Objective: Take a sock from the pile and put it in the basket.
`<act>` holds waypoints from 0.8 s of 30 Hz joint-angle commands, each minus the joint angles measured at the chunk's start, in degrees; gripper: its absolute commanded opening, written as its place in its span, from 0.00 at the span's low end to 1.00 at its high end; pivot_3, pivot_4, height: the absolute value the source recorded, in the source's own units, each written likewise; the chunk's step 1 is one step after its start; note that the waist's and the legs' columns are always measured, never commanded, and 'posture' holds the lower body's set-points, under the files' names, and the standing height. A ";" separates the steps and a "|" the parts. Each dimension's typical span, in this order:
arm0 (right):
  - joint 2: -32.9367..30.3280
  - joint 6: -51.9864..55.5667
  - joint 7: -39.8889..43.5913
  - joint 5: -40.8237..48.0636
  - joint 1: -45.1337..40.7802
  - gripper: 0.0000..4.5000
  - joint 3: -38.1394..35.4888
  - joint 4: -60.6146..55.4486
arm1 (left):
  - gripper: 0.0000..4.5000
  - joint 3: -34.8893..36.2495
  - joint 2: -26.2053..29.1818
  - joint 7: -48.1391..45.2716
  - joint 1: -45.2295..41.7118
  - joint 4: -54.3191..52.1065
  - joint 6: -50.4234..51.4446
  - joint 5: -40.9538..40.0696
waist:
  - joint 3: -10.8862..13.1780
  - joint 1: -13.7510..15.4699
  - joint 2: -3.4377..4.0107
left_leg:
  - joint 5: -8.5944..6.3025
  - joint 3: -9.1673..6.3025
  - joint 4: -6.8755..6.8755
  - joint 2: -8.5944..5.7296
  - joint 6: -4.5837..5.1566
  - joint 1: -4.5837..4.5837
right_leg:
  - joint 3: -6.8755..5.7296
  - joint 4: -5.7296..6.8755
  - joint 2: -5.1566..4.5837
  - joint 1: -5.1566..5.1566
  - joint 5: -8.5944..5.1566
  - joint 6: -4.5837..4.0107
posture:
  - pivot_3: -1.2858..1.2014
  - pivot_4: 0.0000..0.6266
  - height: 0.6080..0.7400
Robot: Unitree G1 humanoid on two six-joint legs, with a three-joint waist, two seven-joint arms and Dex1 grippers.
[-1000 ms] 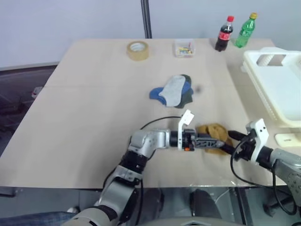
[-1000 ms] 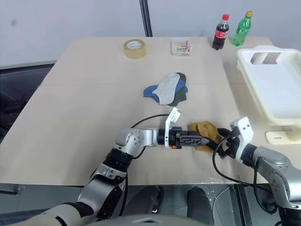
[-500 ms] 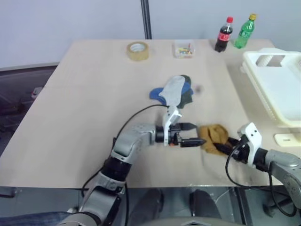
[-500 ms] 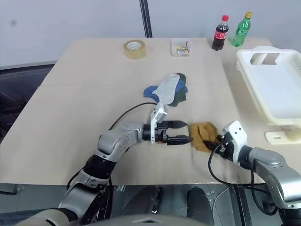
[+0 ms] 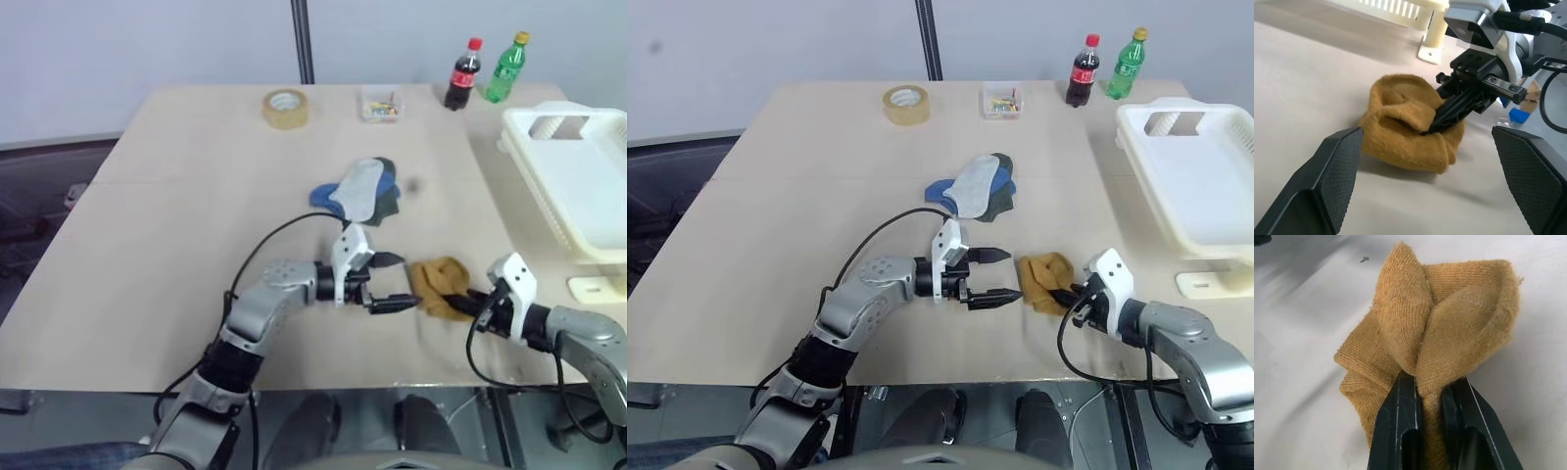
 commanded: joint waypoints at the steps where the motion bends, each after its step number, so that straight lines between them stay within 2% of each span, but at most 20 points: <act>1: -2.15 3.14 0.99 2.77 -1.50 0.01 -3.32 -1.37 | 1.00 3.49 -1.82 2.84 -1.91 -0.38 -5.21 0.65 | 0.02 0.10 0.00 | 0.00 0.00 0.00 0.00 0.00 -0.04 | 0.00 0.00 -0.01 -0.02 0.00 0.00 | 0.52 0.24 1.00; 7: -7.88 7.39 3.04 8.28 -5.41 0.01 -12.06 -1.51 | 1.00 4.88 -2.09 6.27 -5.04 -1.58 -10.36 3.99 | 0.05 0.21 0.00 | 0.01 -0.01 0.01 -0.05 -0.01 -0.28 | -0.03 -0.03 -0.06 -0.21 0.00 0.00 | 0.52 0.24 1.00; 12: -12.99 12.55 2.56 13.34 -14.37 0.01 -21.00 5.44 | 1.00 5.46 -1.04 7.69 -6.84 -5.56 -11.46 5.29 | 0.08 0.07 0.01 | 0.02 0.00 0.08 -0.05 -0.01 -0.69 | -0.04 -0.04 -0.07 -0.57 0.01 0.00 | 0.52 0.24 1.00; 16: -17.28 14.13 1.01 11.96 -24.53 0.01 -23.01 18.26 | 1.00 5.94 -1.40 9.50 -7.94 -7.96 -11.31 5.11 | 0.08 0.15 0.02 | 0.02 0.00 0.12 -0.06 -0.01 -0.70 | -0.09 -0.04 -0.08 -0.56 0.01 0.00 | 0.52 0.24 1.00; 19: -19.30 12.99 -1.53 9.12 -33.94 0.01 -22.76 32.28 | 1.00 6.29 -2.15 10.53 -8.50 -8.80 -10.27 3.94 | 0.10 0.13 0.01 | 0.02 0.01 0.12 -0.07 -0.01 -0.76 | -0.10 -0.07 -0.11 -0.57 0.01 0.00 | 0.52 0.24 1.00; 24: -21.30 7.50 -2.91 0.96 -47.55 0.01 -17.86 57.94 | 1.00 6.43 -3.22 11.18 -8.36 -9.93 -8.02 1.79 | 0.14 0.14 0.09 | 0.01 0.06 0.14 -0.08 0.00 -0.81 | -0.07 -0.06 -0.12 -0.64 0.01 -0.01 | 0.52 0.24 1.00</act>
